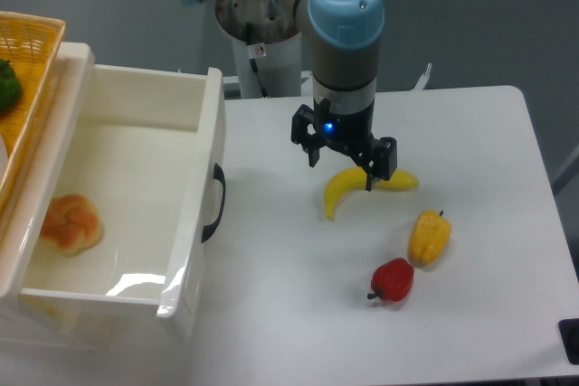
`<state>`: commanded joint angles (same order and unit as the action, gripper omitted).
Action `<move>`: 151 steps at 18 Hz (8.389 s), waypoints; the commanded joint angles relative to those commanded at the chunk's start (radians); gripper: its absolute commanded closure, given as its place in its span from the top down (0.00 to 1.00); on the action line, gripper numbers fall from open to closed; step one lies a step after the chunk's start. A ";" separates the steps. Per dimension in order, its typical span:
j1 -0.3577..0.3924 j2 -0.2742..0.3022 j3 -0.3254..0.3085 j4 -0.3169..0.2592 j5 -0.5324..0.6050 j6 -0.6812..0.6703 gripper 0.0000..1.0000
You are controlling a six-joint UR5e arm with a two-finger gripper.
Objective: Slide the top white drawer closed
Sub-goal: 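Move the gripper from above the banana toward the open white drawer, then lower the gripper against the front face of the open drawer, then push the drawer front with the gripper into the cabinet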
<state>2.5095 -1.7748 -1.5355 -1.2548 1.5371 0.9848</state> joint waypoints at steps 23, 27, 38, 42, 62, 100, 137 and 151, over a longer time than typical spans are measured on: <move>0.038 -0.044 -0.144 0.002 0.002 -0.014 1.00; 0.034 -0.064 -0.143 -0.002 -0.005 -0.063 1.00; -0.031 -0.126 -0.109 0.006 -0.133 -0.411 1.00; -0.043 -0.138 -0.098 0.011 -0.160 -0.459 1.00; -0.106 -0.183 -0.080 0.018 -0.184 -0.483 1.00; -0.173 -0.170 -0.072 0.017 -0.199 -0.522 1.00; -0.282 -0.146 -0.074 0.015 -0.225 -0.548 1.00; -0.327 -0.133 -0.072 0.017 -0.233 -0.577 1.00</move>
<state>2.1829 -1.9083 -1.6076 -1.2379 1.3039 0.4080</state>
